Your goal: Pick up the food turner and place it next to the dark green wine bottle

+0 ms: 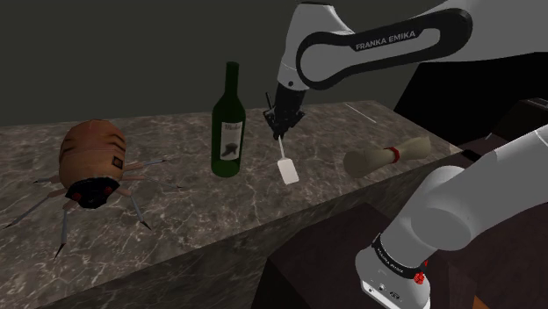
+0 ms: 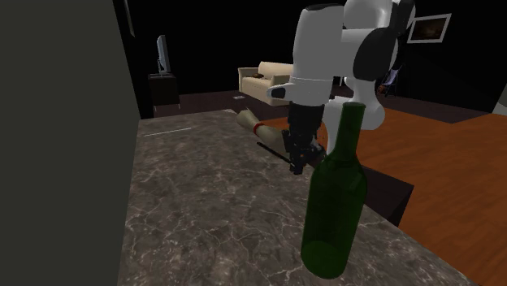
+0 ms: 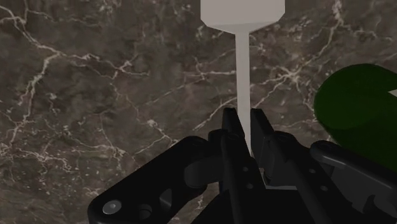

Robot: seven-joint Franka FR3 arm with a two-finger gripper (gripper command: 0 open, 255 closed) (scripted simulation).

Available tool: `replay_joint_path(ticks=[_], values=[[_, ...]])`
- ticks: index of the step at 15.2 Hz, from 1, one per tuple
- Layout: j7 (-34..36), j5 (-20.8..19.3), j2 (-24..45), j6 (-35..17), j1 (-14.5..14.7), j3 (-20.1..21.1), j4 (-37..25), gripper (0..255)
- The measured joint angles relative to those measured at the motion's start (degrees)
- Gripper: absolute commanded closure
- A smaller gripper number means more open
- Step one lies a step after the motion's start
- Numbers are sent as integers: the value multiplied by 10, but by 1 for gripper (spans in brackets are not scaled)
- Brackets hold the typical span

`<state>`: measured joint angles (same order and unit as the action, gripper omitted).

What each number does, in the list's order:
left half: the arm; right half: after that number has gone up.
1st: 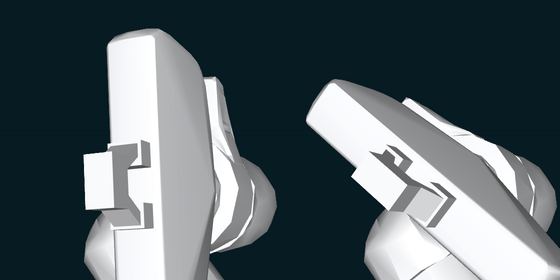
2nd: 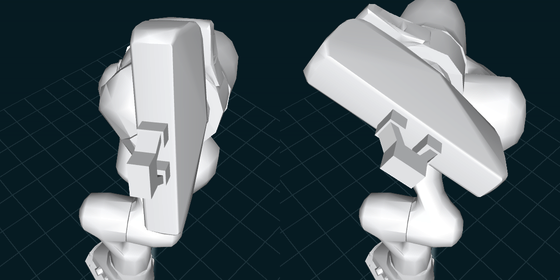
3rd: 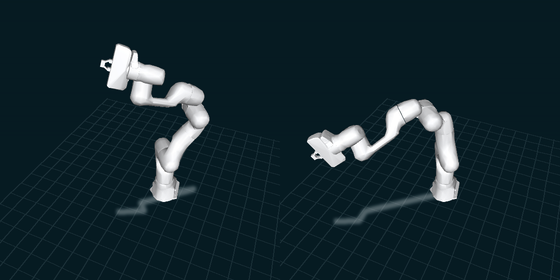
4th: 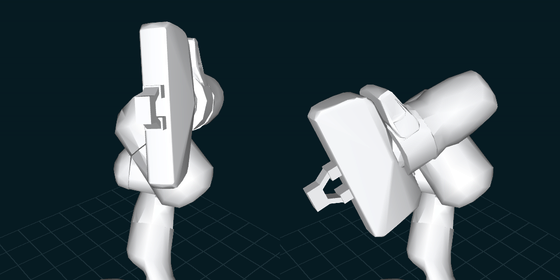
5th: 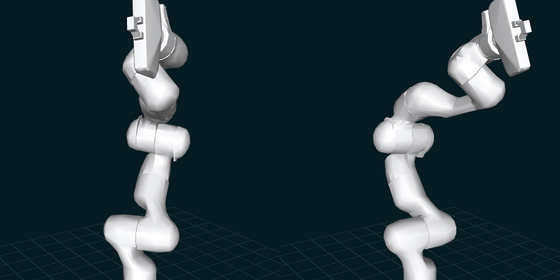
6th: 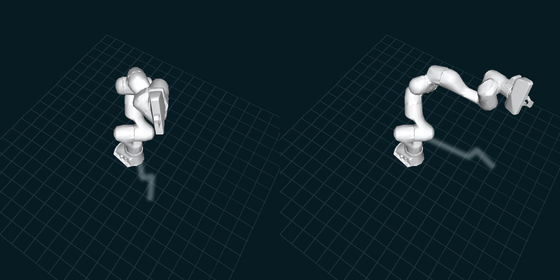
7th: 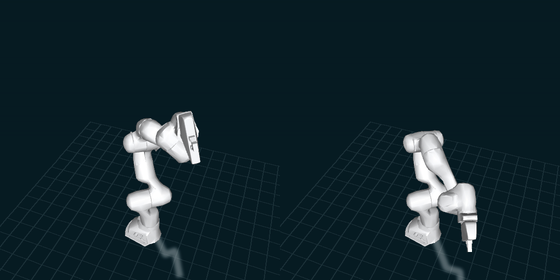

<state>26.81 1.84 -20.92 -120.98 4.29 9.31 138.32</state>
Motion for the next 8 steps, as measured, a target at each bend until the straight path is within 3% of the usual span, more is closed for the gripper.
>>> replay_joint_path(ticks=[8], values=[[4, -3, 27, -66, -1, 4, 37, 255]])
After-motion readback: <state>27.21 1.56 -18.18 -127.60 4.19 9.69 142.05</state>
